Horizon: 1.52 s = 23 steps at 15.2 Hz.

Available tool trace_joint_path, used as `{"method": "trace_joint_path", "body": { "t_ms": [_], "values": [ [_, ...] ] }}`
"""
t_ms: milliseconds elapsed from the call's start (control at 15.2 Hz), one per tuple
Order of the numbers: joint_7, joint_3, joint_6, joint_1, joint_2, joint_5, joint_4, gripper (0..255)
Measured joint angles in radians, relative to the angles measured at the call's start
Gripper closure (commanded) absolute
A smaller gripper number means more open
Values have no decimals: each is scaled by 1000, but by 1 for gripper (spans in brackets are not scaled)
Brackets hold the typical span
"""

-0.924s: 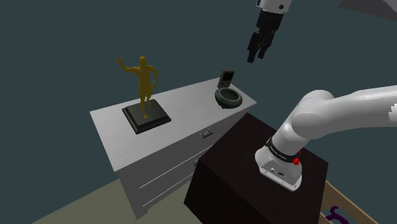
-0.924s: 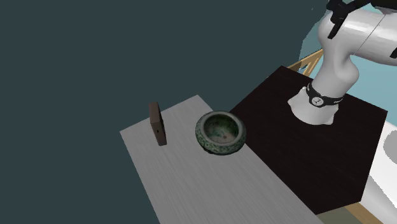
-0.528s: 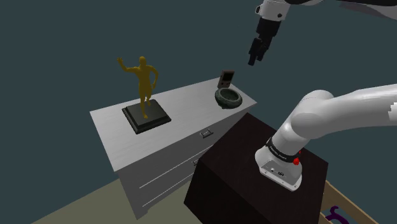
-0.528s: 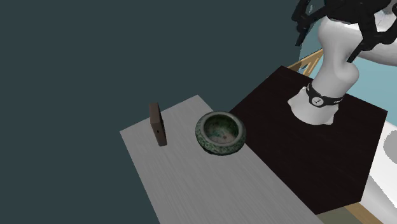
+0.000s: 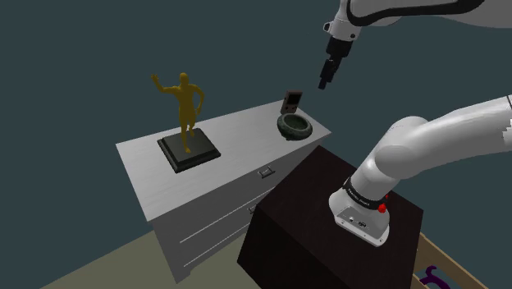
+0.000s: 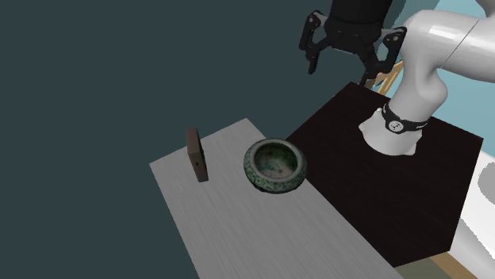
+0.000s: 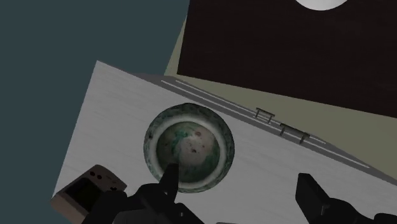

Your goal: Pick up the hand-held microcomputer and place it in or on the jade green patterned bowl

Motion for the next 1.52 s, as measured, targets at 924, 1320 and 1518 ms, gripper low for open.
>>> {"method": "trace_joint_path", "body": {
  "t_ms": [924,1320,1518],
  "values": [
    [-510,-315,344,54,501,67,196,0],
    [-789,-358,408,35,790,276,379,0],
    [-917,-336,413,-19,934,381,492,0]
  ]
}}
